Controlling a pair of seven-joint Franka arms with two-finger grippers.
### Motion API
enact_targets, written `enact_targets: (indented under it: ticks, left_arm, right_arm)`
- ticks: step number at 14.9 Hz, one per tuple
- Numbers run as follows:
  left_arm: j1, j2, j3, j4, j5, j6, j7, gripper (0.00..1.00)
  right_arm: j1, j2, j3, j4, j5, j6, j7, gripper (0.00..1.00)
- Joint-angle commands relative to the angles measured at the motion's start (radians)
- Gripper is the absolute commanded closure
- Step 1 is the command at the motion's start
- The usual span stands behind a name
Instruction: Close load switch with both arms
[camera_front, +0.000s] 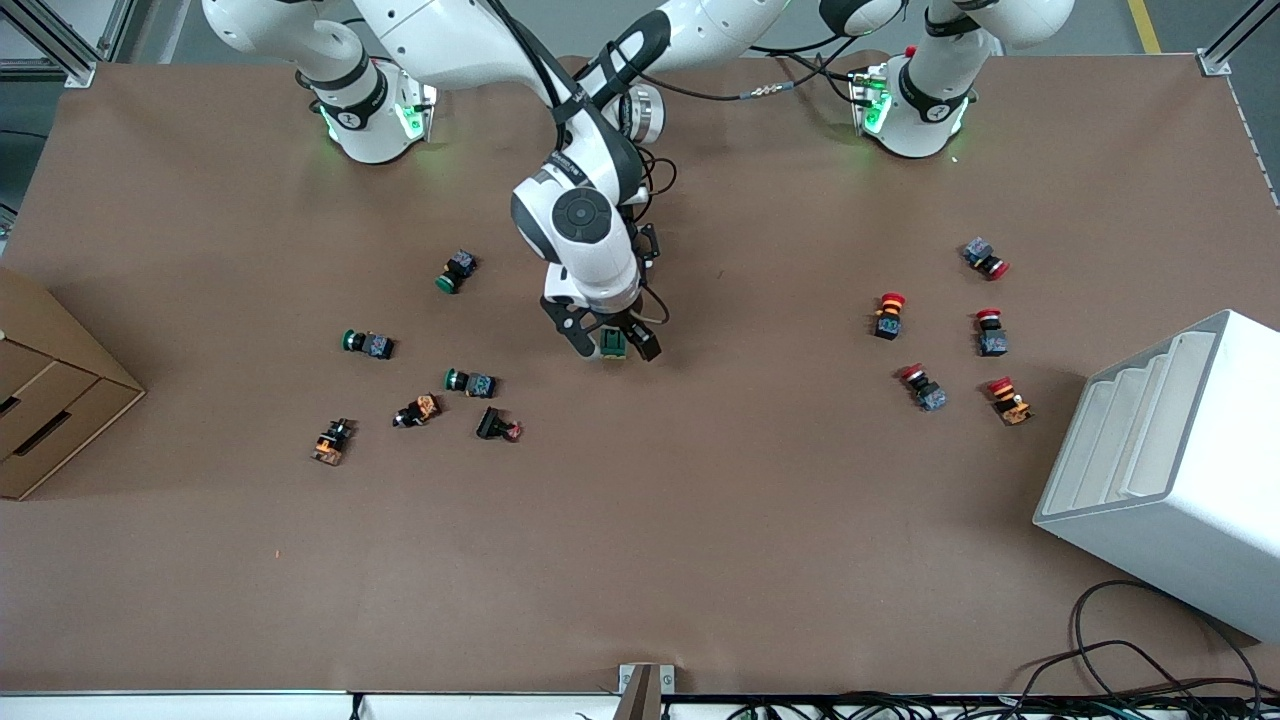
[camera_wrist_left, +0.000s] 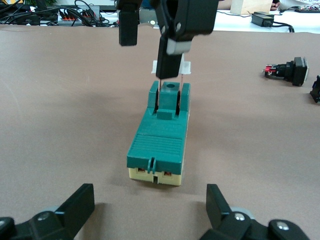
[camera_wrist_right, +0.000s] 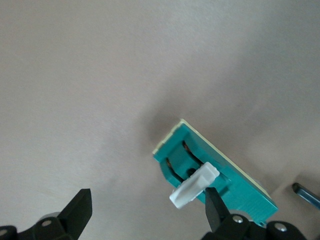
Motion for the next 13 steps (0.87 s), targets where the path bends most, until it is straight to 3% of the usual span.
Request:
enact_targets:
  ticks: [1,13]
  left_arm:
    - [-0.004,0.028,0.005,-0.004,0.000,0.003,-0.036,0.01]
    - [-0.004,0.039,0.005,-0.008,0.000,0.003,-0.033,0.01]
  right_arm:
    - [-0.016,0.012,0.006,0.022,-0.001,0.011,-0.012,0.00]
    - [-0.049,0.112,0.004,0.118,-0.013,0.013,-0.040,0.00]
